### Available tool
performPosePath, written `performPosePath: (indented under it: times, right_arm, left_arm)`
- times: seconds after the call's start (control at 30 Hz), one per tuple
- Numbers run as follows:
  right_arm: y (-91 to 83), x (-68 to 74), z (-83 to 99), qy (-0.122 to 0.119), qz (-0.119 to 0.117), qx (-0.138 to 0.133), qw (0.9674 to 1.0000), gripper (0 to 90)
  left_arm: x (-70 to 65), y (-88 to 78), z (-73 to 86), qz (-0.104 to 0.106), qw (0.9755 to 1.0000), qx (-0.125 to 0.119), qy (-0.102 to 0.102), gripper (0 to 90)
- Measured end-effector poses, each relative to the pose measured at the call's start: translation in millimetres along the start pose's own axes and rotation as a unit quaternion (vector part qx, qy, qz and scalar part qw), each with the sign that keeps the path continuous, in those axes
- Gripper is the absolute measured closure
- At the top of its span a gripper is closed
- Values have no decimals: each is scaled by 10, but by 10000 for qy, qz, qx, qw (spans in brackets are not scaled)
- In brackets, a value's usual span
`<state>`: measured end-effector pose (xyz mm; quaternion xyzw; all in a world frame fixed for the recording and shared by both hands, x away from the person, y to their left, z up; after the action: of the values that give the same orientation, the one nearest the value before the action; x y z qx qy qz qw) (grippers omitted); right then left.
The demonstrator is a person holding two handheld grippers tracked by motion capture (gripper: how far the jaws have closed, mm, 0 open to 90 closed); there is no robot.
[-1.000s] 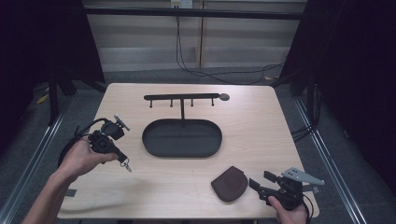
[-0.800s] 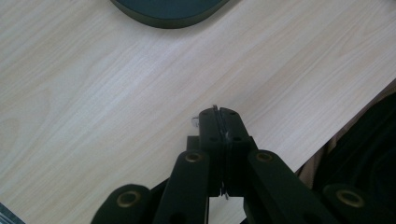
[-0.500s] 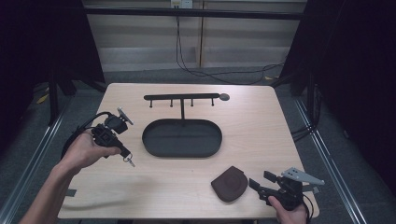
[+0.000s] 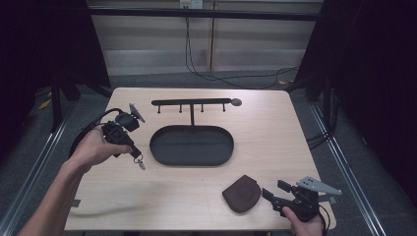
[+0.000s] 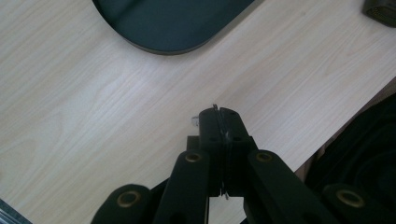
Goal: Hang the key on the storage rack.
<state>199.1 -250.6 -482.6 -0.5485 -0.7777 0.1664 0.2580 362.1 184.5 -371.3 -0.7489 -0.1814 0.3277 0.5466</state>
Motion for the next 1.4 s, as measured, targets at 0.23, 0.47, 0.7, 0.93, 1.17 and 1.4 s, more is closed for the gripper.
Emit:
performPosePath:
  times: [0.23,0.47,0.7,0.93,1.17,1.4]
  right_arm:
    - [1,1,0,3,-10,3,10000,250]
    - [6,-10,-1,21,-30,-8,10000,250]
    - [-1,-10,-1,26,-44,-14,10000,250]
    - [-6,-11,1,38,-51,-2,10000,250]
    - [-7,-15,2,50,-55,-11,10000,250]
    - [-7,-15,1,49,-64,-7,10000,250]
  left_arm:
    - [-13,-108,-99,-61,9999,7,91,895]
    - [3,-229,-230,-205,9997,61,85,895]
    - [46,-306,-367,-232,9997,30,-7,896]
    - [96,-339,-501,-313,9994,132,16,896]
    - [128,-389,-626,-353,9993,76,-77,895]
    - [135,-416,-743,-368,9991,135,-130,896]
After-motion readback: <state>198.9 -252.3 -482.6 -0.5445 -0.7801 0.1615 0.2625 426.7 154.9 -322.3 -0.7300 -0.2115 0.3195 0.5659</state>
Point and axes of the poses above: each handheld gripper's, and its own axes: y roughly forward along the jaws, z roughly out of its underside, x roughly to its left, the point moved 4 cm from there along y, roughly forward along the jaws, and after that the axes turned 8 degrees about z, right-handed, at the moved point
